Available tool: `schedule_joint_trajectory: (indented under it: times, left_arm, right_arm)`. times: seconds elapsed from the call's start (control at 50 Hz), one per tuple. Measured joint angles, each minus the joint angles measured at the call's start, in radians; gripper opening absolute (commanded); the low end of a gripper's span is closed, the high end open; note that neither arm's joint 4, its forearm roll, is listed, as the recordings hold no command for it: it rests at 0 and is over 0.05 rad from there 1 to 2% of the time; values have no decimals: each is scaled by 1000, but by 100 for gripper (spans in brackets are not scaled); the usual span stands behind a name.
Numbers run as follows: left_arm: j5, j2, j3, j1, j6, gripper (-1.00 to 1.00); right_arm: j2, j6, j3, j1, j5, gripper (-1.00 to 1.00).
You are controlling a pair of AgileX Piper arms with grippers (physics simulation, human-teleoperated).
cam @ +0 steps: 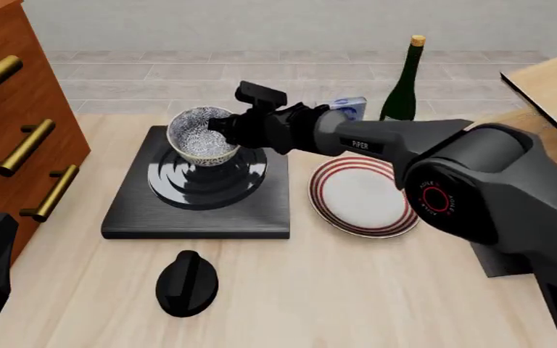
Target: Put the bowl on the stove.
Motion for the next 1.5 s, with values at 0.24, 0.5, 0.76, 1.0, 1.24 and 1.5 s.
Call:
schedule_joint_trajectory:
  times: [0.24,0.5,0.76,1.0,1.24,1.5]
  left_arm:
    - [0,0,0,0,0,100]
    - [0,0,0,0,0,100]
    - [0,0,0,0,0,100]
    - [0,0,0,0,0,100]
    - [0,0,0,0,0,100]
    - [0,0,0,0,0,100]
  right_arm:
    - [10,-3,-10,-3,-4,-100]
    - [8,3,-2,0,-11,100]
    - [-7,2,5,2,-6,100]
    - [-35,-5,-2,1,12,100]
    - [-77,-21,3,-3,29,100]
    - [-132,-43,26,-11,41,100]
